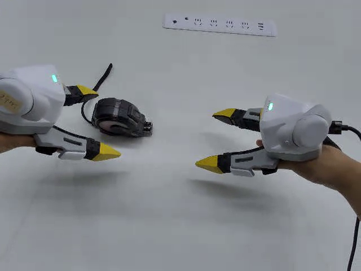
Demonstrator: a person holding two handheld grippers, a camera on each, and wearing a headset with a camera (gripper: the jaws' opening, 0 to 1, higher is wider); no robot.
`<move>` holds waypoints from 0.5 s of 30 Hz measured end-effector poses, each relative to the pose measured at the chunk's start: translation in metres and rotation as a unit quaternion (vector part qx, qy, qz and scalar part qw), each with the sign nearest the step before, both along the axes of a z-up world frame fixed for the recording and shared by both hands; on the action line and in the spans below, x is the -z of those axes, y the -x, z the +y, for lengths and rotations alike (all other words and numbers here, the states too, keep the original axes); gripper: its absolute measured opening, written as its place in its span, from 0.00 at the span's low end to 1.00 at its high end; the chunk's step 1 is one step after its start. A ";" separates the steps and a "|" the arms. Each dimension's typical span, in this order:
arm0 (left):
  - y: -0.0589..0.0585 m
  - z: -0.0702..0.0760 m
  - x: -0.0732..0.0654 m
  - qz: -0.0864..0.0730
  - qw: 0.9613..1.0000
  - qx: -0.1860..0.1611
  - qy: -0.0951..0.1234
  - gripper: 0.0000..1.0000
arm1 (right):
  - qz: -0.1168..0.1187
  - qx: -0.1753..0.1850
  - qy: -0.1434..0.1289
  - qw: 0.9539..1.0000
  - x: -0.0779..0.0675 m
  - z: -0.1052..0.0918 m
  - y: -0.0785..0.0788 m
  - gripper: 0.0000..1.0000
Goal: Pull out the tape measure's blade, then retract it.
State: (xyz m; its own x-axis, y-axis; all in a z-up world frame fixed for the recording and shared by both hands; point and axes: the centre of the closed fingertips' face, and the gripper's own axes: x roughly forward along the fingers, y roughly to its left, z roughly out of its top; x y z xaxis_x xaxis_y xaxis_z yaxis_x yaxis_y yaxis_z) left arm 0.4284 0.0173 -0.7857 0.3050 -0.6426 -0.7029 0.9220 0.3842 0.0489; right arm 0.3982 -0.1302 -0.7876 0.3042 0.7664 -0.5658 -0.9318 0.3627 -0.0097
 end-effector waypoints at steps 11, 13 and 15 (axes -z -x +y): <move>-0.006 -0.001 0.010 0.003 0.998 0.053 -0.038 0.53 | -0.005 -0.035 0.010 0.999 0.009 0.024 -0.009 0.52; -0.008 -0.001 0.011 0.003 0.997 0.059 -0.043 0.50 | -0.004 -0.039 0.010 0.999 0.010 0.028 -0.011 0.51; -0.011 -0.001 0.012 0.002 0.997 0.067 -0.047 0.47 | -0.005 -0.044 0.012 0.999 0.012 0.032 -0.013 0.49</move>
State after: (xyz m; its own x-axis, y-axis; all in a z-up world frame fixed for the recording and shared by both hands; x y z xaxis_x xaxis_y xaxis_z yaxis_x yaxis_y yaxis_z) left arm 0.4394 0.0163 -0.7973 0.2184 -0.6089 -0.7626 0.9648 0.2521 0.0751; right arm 0.4115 -0.0983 -0.7993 0.2418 0.7763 -0.5822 -0.9599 0.2791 -0.0266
